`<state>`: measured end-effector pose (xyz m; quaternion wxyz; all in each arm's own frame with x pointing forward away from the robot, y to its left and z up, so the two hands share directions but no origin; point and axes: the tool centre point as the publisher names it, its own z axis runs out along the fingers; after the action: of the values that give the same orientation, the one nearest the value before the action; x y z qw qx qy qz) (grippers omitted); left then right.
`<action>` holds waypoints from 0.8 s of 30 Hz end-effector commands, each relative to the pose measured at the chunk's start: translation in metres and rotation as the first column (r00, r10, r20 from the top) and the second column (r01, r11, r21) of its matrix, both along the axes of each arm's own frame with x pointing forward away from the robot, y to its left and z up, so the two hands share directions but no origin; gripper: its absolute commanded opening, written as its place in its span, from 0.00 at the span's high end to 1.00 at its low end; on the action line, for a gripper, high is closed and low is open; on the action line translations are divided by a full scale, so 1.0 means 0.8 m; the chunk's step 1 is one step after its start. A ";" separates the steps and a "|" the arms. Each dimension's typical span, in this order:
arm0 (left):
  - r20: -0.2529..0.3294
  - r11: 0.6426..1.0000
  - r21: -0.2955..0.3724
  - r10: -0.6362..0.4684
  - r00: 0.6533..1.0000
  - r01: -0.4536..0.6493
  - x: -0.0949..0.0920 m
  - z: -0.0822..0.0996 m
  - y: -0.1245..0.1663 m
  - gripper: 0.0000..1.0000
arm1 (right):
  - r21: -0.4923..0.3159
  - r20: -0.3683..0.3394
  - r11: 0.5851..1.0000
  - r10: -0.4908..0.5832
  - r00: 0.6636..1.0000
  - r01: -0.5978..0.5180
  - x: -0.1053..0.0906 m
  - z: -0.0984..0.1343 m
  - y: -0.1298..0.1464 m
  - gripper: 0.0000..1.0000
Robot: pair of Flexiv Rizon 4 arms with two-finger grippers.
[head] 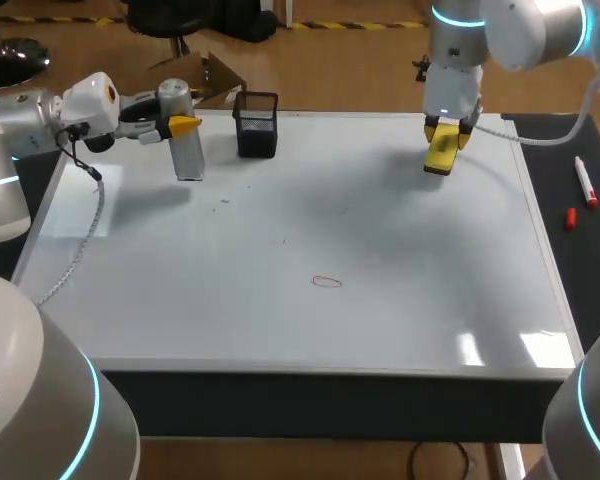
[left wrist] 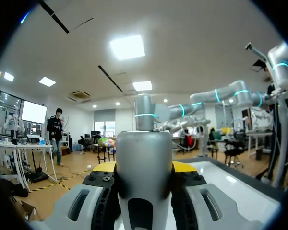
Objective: Pick up the inspection probe, press it on each red-marked spot on the whiteboard one by one, put down the probe, pick up the eraser, and wipe off all the red marks.
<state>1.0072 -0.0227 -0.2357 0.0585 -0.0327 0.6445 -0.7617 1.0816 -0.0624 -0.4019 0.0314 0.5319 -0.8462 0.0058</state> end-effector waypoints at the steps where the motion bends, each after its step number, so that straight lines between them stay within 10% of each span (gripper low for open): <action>1: 0.002 1.000 0.000 0.003 1.000 -0.003 -0.001 0.001 0.000 1.00 | 0.016 -0.017 1.000 -0.010 1.000 0.010 0.007 0.001 -0.008 1.00; 24: 0.002 1.000 0.000 0.003 1.000 -0.003 -0.001 0.001 0.000 1.00 | 0.024 -0.012 0.999 -0.022 1.000 0.023 0.005 0.003 -0.013 1.00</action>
<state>1.0072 -0.0226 -0.2357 0.0585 -0.0327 0.6445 -0.7617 1.0854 -0.0722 -0.4008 0.0297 0.5219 -0.8524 -0.0090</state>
